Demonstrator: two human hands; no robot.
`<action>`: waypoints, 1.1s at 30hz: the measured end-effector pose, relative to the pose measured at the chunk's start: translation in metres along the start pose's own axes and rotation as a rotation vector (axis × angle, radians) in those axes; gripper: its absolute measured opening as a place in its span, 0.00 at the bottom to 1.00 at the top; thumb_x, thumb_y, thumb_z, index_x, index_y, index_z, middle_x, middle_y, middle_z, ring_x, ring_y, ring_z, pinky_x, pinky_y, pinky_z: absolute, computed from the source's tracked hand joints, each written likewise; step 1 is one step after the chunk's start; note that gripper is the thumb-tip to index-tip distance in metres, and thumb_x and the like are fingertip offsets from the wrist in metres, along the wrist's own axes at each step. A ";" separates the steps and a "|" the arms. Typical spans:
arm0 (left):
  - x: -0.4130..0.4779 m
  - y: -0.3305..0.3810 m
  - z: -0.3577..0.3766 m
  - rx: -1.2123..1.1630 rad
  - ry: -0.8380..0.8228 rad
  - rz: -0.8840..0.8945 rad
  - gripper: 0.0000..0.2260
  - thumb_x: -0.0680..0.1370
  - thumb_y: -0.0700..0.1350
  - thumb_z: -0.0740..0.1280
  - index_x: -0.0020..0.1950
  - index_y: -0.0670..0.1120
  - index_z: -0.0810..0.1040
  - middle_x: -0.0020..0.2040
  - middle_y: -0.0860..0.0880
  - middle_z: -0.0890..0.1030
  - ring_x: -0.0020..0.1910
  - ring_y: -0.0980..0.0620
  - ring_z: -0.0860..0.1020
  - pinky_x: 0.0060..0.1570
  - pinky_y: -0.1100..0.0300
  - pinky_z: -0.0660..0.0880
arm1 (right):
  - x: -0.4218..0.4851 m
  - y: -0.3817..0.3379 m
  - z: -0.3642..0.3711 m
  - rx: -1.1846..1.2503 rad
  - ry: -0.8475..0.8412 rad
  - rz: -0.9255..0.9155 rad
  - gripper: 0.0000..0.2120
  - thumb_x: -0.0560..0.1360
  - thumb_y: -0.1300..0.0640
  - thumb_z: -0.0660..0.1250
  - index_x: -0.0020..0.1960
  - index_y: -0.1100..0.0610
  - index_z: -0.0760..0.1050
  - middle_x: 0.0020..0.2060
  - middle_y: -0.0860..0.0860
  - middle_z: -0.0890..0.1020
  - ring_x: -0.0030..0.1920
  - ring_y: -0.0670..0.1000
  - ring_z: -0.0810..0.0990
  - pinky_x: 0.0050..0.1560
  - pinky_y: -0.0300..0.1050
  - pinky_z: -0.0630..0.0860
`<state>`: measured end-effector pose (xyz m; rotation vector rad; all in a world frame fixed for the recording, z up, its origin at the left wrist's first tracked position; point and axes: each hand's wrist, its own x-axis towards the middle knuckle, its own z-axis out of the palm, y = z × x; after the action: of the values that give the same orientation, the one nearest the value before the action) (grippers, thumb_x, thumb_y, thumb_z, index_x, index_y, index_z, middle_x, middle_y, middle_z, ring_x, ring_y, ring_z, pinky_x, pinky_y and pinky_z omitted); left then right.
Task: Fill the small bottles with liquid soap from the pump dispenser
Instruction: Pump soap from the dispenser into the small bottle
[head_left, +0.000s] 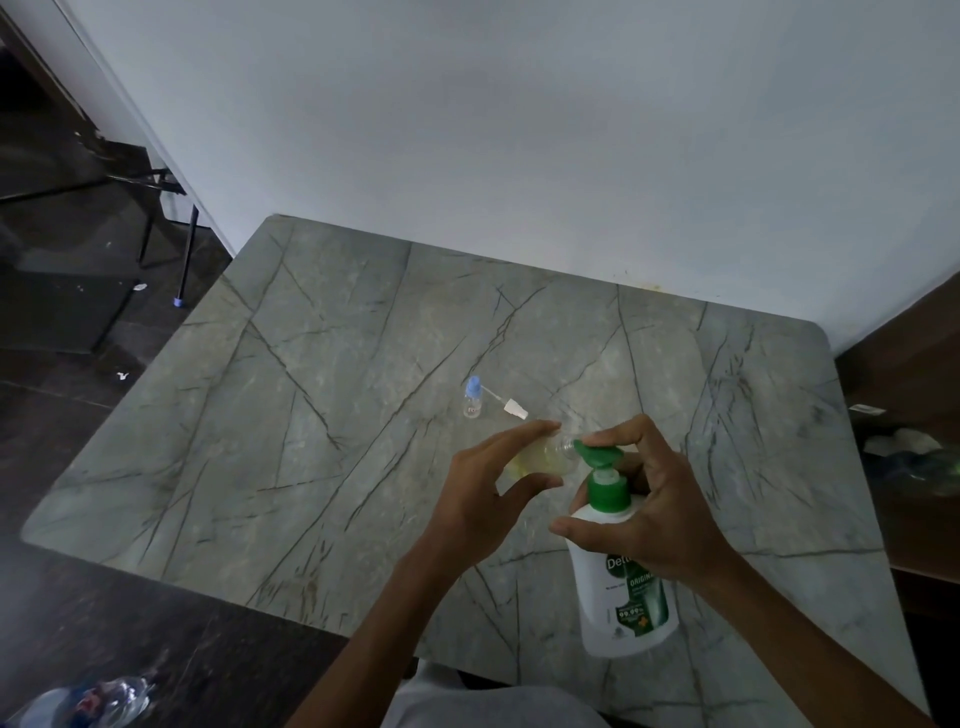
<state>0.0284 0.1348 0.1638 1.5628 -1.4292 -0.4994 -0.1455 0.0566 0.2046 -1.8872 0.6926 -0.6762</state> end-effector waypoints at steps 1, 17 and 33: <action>0.001 0.000 -0.001 -0.002 0.005 0.003 0.22 0.73 0.47 0.73 0.66 0.51 0.75 0.61 0.57 0.79 0.58 0.67 0.76 0.56 0.74 0.70 | 0.000 0.000 0.000 -0.002 -0.006 0.005 0.32 0.58 0.48 0.81 0.56 0.44 0.68 0.38 0.46 0.85 0.36 0.47 0.85 0.37 0.38 0.80; 0.000 0.000 0.000 -0.010 -0.009 0.031 0.21 0.73 0.45 0.74 0.66 0.47 0.76 0.61 0.55 0.80 0.58 0.64 0.77 0.57 0.73 0.70 | -0.002 -0.002 0.003 0.028 0.046 0.013 0.29 0.58 0.49 0.81 0.53 0.48 0.69 0.36 0.47 0.85 0.34 0.47 0.85 0.35 0.43 0.81; 0.004 -0.001 0.001 0.006 0.010 0.019 0.22 0.74 0.48 0.71 0.67 0.51 0.73 0.61 0.59 0.76 0.59 0.73 0.72 0.58 0.75 0.69 | -0.001 0.002 0.001 0.020 0.008 0.010 0.33 0.58 0.51 0.82 0.57 0.49 0.67 0.37 0.48 0.85 0.35 0.48 0.85 0.36 0.42 0.81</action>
<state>0.0293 0.1310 0.1631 1.5531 -1.4380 -0.4751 -0.1455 0.0569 0.2021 -1.8629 0.6972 -0.6824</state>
